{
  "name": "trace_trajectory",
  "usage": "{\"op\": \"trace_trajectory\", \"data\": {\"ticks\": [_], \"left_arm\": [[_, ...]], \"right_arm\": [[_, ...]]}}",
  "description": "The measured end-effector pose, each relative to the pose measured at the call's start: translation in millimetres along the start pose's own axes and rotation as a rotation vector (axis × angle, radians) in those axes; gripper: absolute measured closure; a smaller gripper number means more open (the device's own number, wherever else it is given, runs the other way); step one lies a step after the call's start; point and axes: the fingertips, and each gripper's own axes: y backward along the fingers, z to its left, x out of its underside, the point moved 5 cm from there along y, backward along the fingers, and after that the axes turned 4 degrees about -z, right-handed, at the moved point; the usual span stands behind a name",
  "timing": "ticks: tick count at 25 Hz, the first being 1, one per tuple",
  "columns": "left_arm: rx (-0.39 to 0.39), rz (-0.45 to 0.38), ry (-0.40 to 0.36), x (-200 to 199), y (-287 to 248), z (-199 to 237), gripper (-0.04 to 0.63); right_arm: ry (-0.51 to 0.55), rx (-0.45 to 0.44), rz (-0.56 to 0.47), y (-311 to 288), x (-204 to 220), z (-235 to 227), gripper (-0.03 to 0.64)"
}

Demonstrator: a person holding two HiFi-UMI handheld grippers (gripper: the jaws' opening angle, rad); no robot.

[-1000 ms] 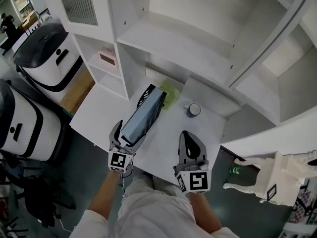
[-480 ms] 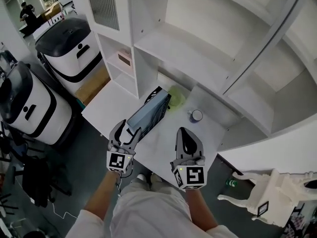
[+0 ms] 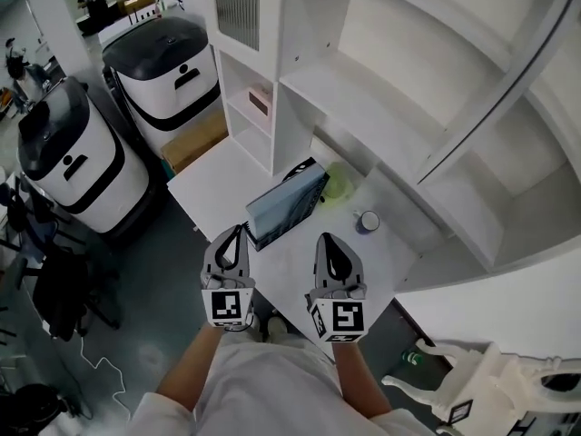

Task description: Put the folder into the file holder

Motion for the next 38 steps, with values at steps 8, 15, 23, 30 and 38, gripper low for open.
{"op": "trace_trajectory", "data": {"ticks": [8, 15, 23, 30, 38], "left_arm": [[-0.204, 0.033, 0.008, -23, 40, 4, 0.603], [-0.318, 0.047, 0.036, -41, 81, 9, 0.603], [-0.377, 0.047, 0.014, -55, 148, 9, 0.603], [-0.368, 0.049, 0.053, -60, 230, -11, 0.601], [-0.330, 0.054, 0.092, -78, 320, -47, 0.601]], "right_arm": [[0.002, -0.099, -0.002, 5, 1, 16, 0.621], [0.005, -0.188, -0.015, 12, -1, 38, 0.621], [0.001, -0.253, -0.022, 51, -6, 75, 0.621], [0.038, -0.274, -0.035, 121, -16, 115, 0.623], [0.061, -0.294, -0.014, 219, -28, 155, 0.623]]}}
